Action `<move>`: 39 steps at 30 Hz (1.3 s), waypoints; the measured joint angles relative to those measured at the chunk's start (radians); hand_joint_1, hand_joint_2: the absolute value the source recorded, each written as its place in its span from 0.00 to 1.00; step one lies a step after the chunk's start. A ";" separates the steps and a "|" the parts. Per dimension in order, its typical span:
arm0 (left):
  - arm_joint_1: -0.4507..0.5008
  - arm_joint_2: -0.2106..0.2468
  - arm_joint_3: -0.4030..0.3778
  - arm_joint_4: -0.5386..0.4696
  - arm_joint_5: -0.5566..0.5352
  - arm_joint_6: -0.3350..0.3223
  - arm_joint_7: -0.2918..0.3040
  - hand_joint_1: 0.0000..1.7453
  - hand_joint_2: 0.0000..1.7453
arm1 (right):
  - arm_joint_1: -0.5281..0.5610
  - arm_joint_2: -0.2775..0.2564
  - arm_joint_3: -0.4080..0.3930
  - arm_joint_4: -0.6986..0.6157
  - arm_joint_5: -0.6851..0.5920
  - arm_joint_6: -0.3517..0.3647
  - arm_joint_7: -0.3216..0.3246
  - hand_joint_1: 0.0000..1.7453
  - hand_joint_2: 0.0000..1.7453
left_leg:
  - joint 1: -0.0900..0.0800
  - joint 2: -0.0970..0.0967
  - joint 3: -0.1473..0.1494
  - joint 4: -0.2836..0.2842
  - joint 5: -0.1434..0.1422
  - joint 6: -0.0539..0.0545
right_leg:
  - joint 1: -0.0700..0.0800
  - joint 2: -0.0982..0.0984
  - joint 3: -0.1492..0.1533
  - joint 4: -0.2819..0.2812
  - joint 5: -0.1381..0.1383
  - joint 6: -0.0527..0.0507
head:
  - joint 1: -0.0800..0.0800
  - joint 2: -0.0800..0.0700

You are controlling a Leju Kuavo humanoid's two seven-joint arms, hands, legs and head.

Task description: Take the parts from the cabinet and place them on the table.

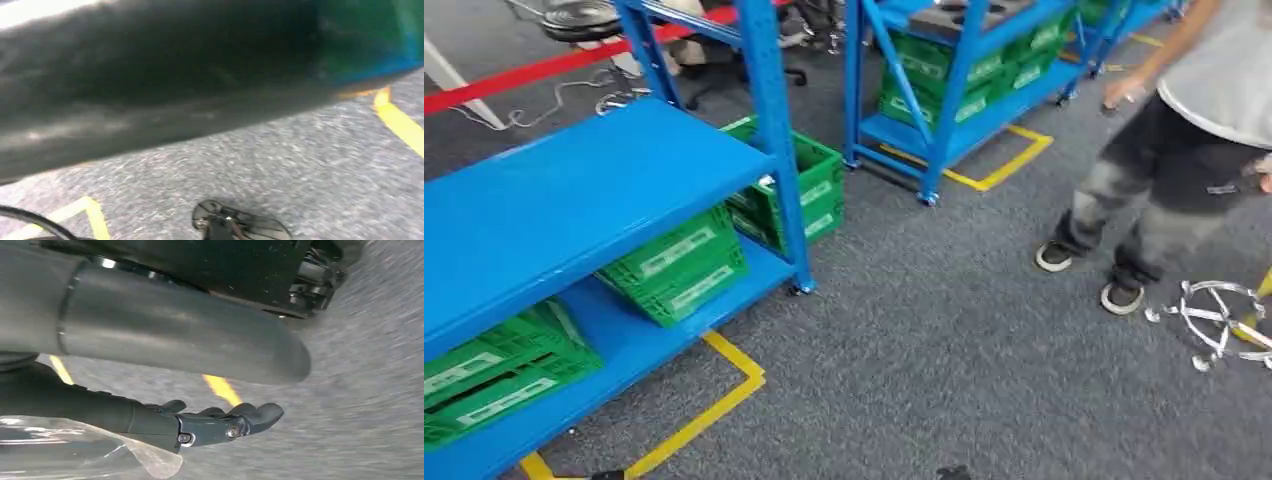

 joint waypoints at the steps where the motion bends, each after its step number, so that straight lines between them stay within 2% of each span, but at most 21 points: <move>1: -0.004 -0.006 0.000 0.000 -0.007 -0.002 0.007 0.00 0.00 | 0.002 0.002 0.002 0.000 0.002 0.012 -0.023 0.00 0.00 | 0.000 -0.011 -0.003 0.000 0.001 0.005 | -0.001 0.023 -0.041 0.082 -0.040 0.001 | 0.002 0.000; 3: -0.009 -0.015 -0.001 0.000 -0.018 -0.013 0.010 0.00 0.00 | 0.006 0.002 0.008 0.000 0.012 0.041 -0.063 0.00 0.00 | -0.002 -0.039 -0.004 0.000 0.001 0.007 | 0.000 0.038 -0.123 0.237 -0.091 0.001 | 0.003 0.000; 4: -0.009 -0.020 -0.002 0.000 -0.021 -0.021 0.015 0.00 0.00 | 0.007 0.002 0.012 0.000 0.017 0.053 -0.070 0.00 0.00 | -0.002 -0.054 -0.003 0.000 0.001 0.007 | 0.000 0.040 -0.139 0.253 -0.078 -0.001 | 0.003 0.000; 7: -0.010 -0.025 -0.004 0.000 -0.022 -0.034 0.023 0.00 0.00 | 0.006 0.002 0.027 0.000 0.033 0.076 -0.070 0.00 0.00 | -0.002 -0.098 0.002 0.001 0.000 0.007 | 0.000 0.059 -0.067 0.068 0.053 -0.013 | 0.003 0.000; 8: -0.011 -0.028 -0.004 0.000 -0.019 -0.036 0.023 0.00 0.00 | 0.005 0.002 0.032 0.000 0.038 0.082 -0.070 0.00 0.00 | -0.001 -0.110 0.002 0.001 0.000 0.005 | -0.003 0.105 -0.034 -0.015 0.090 -0.017 | 0.003 0.000; 9: -0.013 -0.031 -0.003 0.000 -0.009 -0.042 0.022 0.00 0.00 | 0.006 0.002 0.035 0.000 0.044 0.094 -0.070 0.00 0.00 | -0.007 -0.120 -0.004 0.006 0.000 -0.002 | -0.008 0.154 -0.027 -0.037 0.078 -0.022 | 0.002 0.000; 13: -0.018 -0.033 0.014 0.000 0.033 -0.066 0.023 0.00 0.00 | -0.002 -0.006 0.048 0.000 0.035 0.151 -0.065 0.00 0.00 | 0.005 -0.168 -0.019 0.001 0.013 -0.030 | -0.007 0.115 -0.009 -0.056 0.081 -0.037 | 0.002 0.000; 14: -0.019 -0.031 0.022 0.000 0.047 -0.069 0.024 0.00 0.00 | -0.004 -0.008 0.048 0.000 0.027 0.152 -0.072 0.00 0.00 | 0.003 -0.144 -0.020 0.011 0.003 -0.032 | -0.010 0.097 -0.003 -0.062 0.084 -0.040 | 0.001 0.000; 16: -0.024 -0.033 0.041 0.000 0.075 -0.081 0.024 0.00 0.00 | -0.009 -0.012 0.048 0.000 0.016 0.155 -0.089 0.00 0.00 | -0.001 -0.053 -0.072 0.128 -0.067 -0.044 | -0.008 0.067 0.002 -0.064 0.081 -0.049 | -0.015 0.000; 19: -0.031 -0.033 0.062 0.000 0.090 -0.090 0.024 0.00 0.00 | -0.010 -0.022 0.047 0.000 0.018 0.147 -0.092 0.00 0.00 | 0.003 -0.033 -0.152 0.305 -0.130 -0.051 | -0.003 0.015 0.006 -0.064 0.075 -0.053 | -0.015 0.000; 21: -0.029 -0.033 0.074 0.000 0.095 -0.088 0.032 0.00 0.00 | -0.015 -0.024 0.048 0.000 0.025 0.130 -0.090 0.00 0.00 | 0.003 -0.029 -0.113 0.236 -0.074 -0.048 | -0.001 -0.009 0.010 -0.064 0.071 -0.052 | -0.015 0.000; 23: -0.028 -0.033 0.080 0.000 0.097 -0.080 0.049 0.00 0.00 | -0.024 -0.026 0.050 0.000 0.038 0.116 -0.092 0.00 0.00 | -0.003 0.001 -0.019 0.059 0.011 -0.033 | 0.002 -0.029 0.021 -0.064 0.066 -0.049 | -0.014 0.000; 24: -0.030 -0.033 0.086 0.000 0.100 -0.074 0.063 0.00 0.00 | -0.027 -0.026 0.053 0.000 0.049 0.108 -0.093 0.00 0.00 | -0.014 0.046 0.007 0.013 0.002 -0.024 | 0.006 -0.036 0.022 -0.063 0.062 -0.046 | -0.014 0.000; 28: -0.026 -0.037 0.113 0.000 0.111 -0.039 0.147 0.00 0.00 | -0.042 -0.029 0.085 0.000 0.100 0.076 -0.083 0.00 0.00 | -0.019 0.020 0.004 -0.007 -0.001 -0.009 | 0.011 -0.073 0.030 -0.067 0.055 -0.025 | -0.013 0.000; 31: -0.023 -0.046 0.122 0.001 0.108 -0.032 0.165 0.00 0.00 | -0.045 -0.030 0.101 0.000 0.106 0.063 -0.084 0.00 0.00 | -0.005 -0.007 0.009 -0.019 0.008 0.006 | 0.005 0.019 -0.017 0.031 -0.016 -0.011 | -0.003 0.000; 33: -0.025 -0.059 0.122 0.001 0.098 -0.030 0.175 0.00 0.00 | -0.036 -0.037 0.105 0.000 0.097 0.042 -0.107 0.00 0.00 | -0.005 -0.032 0.008 -0.019 0.007 0.009 | 0.002 0.037 -0.102 0.204 -0.087 -0.007 | 0.000 0.000; 34: -0.023 -0.064 0.122 0.001 0.095 -0.029 0.175 0.00 0.00 | -0.030 -0.041 0.105 0.000 0.087 0.041 -0.122 0.00 0.00 | -0.005 -0.044 0.009 -0.019 0.007 0.009 | 0.001 0.039 -0.127 0.247 -0.091 -0.005 | 0.000 0.000; 35: -0.021 -0.070 0.122 0.001 0.094 -0.027 0.172 0.00 0.00 | -0.025 -0.048 0.105 0.000 0.078 0.040 -0.136 0.00 0.00 | -0.005 -0.058 0.010 -0.018 0.007 0.008 | 0.000 0.039 -0.131 0.242 -0.069 -0.004 | 0.000 0.000; 37: -0.019 -0.082 0.122 0.001 0.094 -0.027 0.157 0.00 0.00 | -0.021 -0.055 0.104 -0.001 0.060 0.041 -0.156 0.00 0.00 | -0.001 -0.085 0.013 -0.015 0.005 0.005 | -0.005 0.047 -0.080 0.111 0.024 -0.001 | -0.001 0.000; 38: -0.019 -0.086 0.122 0.001 0.093 -0.035 0.140 0.00 0.00 | -0.019 -0.057 0.103 -0.001 0.046 0.041 -0.166 0.00 0.00 | 0.002 -0.098 0.013 -0.010 0.002 0.000 | -0.010 0.068 -0.041 0.019 0.073 0.002 | 0.001 0.000; 39: -0.019 -0.089 0.122 0.001 0.093 -0.043 0.116 0.00 0.00 | -0.014 -0.061 0.100 -0.001 0.039 0.041 -0.165 0.00 0.00 | 0.001 -0.108 0.009 -0.005 -0.002 -0.008 | -0.016 0.117 -0.019 -0.026 0.072 0.004 | 0.001 0.000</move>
